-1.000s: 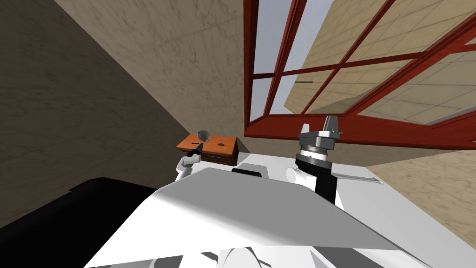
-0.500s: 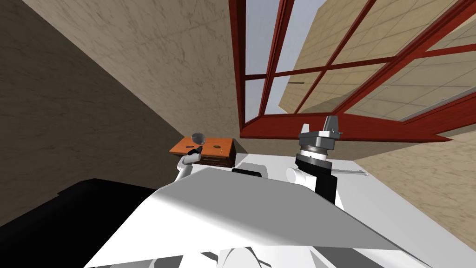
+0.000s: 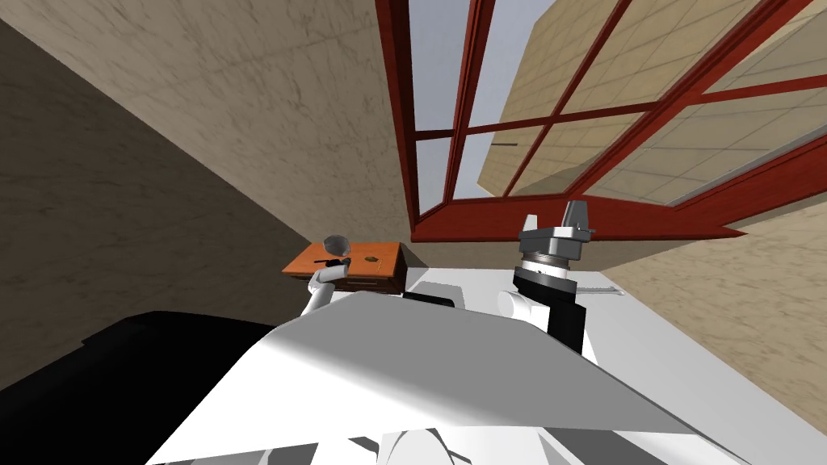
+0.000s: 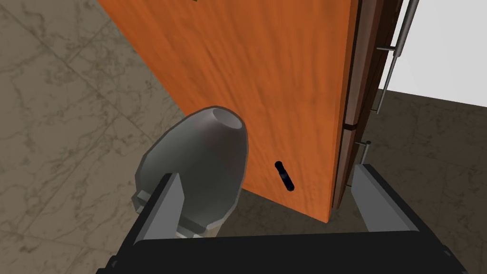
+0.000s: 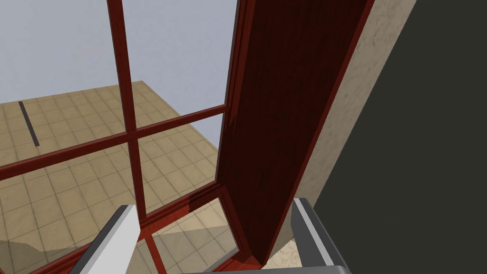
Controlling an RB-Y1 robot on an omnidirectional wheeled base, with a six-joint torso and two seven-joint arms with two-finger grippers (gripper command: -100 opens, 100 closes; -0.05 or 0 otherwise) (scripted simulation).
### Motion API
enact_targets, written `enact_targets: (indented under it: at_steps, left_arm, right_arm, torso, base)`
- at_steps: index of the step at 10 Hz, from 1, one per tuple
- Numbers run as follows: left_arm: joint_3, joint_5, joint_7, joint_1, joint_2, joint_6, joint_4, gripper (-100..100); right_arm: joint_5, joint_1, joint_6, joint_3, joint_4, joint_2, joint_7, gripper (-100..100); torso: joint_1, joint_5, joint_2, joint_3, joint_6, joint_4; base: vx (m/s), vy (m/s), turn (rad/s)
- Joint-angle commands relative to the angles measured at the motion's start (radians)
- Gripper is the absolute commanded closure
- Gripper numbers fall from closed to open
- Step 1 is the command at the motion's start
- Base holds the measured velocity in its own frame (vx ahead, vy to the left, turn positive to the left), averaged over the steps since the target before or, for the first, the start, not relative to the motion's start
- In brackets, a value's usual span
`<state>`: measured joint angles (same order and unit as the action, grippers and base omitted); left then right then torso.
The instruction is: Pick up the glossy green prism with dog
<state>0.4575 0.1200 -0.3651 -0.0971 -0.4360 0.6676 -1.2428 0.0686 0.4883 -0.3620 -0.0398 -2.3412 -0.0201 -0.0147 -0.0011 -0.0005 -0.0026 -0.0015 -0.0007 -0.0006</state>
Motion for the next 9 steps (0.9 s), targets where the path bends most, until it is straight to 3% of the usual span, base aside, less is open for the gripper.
enact_targets:
  at_steps: [1,2,4,6,7,9]
  left_arm:
    - [0.012,0.000,-0.001,0.032,-0.007,0.048,0.050,-100]
    - [0.012,0.000,-0.001,0.032,-0.007,0.048,0.064,-100]
    - [0.029,0.004,0.000,0.078,-0.019,0.114,0.137,-100]
    - [0.035,0.005,0.001,0.099,-0.025,0.163,0.181,-100]
    - [0.035,0.005,0.001,0.099,-0.025,0.163,0.187,-100]
    - [0.043,0.006,0.007,0.138,-0.036,0.224,0.248,-100]
  right_arm:
    - [0.000,0.000,0.000,0.000,0.000,0.000,0.000,0]
    - [0.000,0.000,0.000,0.000,0.000,0.000,0.000,0]
    - [0.000,0.000,0.000,0.000,0.000,0.000,0.000,0]
    - [0.000,0.000,0.000,0.000,0.000,0.000,0.000,0]
    - [0.000,0.000,0.000,0.000,0.000,0.000,0.000,0]
    - [0.000,0.000,0.000,0.000,0.000,0.000,0.000,0]
  torso:
    - [0.000,0.000,0.000,0.000,0.000,0.000]
    - [0.000,0.000,0.000,0.000,0.001,0.000]
    - [0.001,0.000,-0.001,0.000,0.001,0.000]
    - [0.001,0.000,-0.001,-0.001,0.000,0.000]
    - [0.001,0.000,-0.001,-0.001,0.000,0.000]
    - [0.001,0.000,0.000,0.000,0.000,0.000]
  base:
    - [0.051,-0.013,-0.109]
    - [0.049,-0.003,-0.080]
    - [0.076,-0.007,-0.155]
    - [0.066,0.005,-0.099]
    - [0.051,0.004,-0.053]
    - [0.063,0.007,-0.126]
